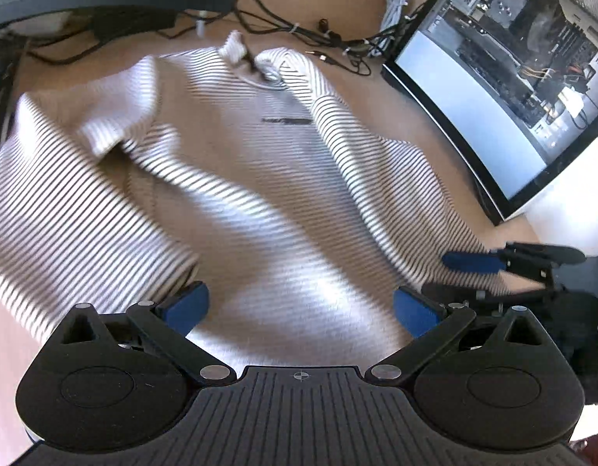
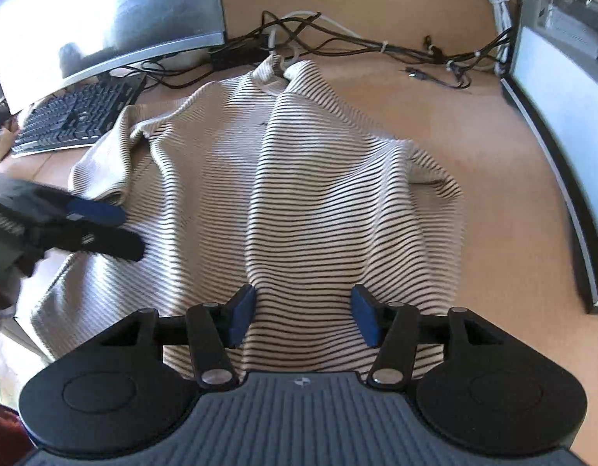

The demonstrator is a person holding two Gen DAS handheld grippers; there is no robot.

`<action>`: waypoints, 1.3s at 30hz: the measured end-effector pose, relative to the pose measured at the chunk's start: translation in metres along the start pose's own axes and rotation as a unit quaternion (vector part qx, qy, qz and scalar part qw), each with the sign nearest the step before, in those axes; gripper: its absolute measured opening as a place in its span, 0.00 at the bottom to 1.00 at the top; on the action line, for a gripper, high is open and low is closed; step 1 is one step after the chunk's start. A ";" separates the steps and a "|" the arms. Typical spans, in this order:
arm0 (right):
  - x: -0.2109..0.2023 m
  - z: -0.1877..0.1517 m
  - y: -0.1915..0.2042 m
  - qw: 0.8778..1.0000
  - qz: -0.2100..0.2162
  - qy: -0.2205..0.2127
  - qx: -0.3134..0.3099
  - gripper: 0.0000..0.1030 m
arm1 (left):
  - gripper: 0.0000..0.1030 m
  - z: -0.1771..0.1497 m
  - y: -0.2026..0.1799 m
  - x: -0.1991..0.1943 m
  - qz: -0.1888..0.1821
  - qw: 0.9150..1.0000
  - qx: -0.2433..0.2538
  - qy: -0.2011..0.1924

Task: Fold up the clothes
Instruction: 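Shake out and lay the shirt flat, front up, then open both tools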

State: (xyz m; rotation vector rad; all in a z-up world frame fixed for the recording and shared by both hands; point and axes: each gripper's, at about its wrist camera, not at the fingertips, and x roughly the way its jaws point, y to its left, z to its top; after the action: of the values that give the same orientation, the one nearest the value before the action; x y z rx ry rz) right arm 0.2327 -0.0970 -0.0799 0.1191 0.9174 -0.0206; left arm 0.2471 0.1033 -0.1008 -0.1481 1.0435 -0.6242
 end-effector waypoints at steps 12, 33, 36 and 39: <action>-0.011 0.071 0.037 0.994 0.056 -0.089 -0.028 0.51 | 1.00 0.015 0.002 -0.001 -0.001 0.999 -0.038 -0.011; -0.009 0.088 -0.019 0.993 -0.023 -0.107 0.043 0.50 | 1.00 0.005 -0.005 0.000 0.008 1.000 -0.018 -0.013; 0.006 0.077 0.013 0.995 0.039 -0.073 0.054 0.48 | 1.00 0.004 -0.012 0.004 0.020 1.000 0.010 -0.005; 0.016 0.060 0.054 0.993 -0.056 -0.079 -0.063 0.55 | 1.00 -0.002 -0.015 0.006 0.024 0.999 0.031 -0.005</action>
State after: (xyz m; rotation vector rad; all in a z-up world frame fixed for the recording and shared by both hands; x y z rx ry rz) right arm 0.2936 -0.0492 -0.0516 -0.0509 0.7639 -0.0744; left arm 0.2410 0.0884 -0.1003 -0.0712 1.0147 -0.6109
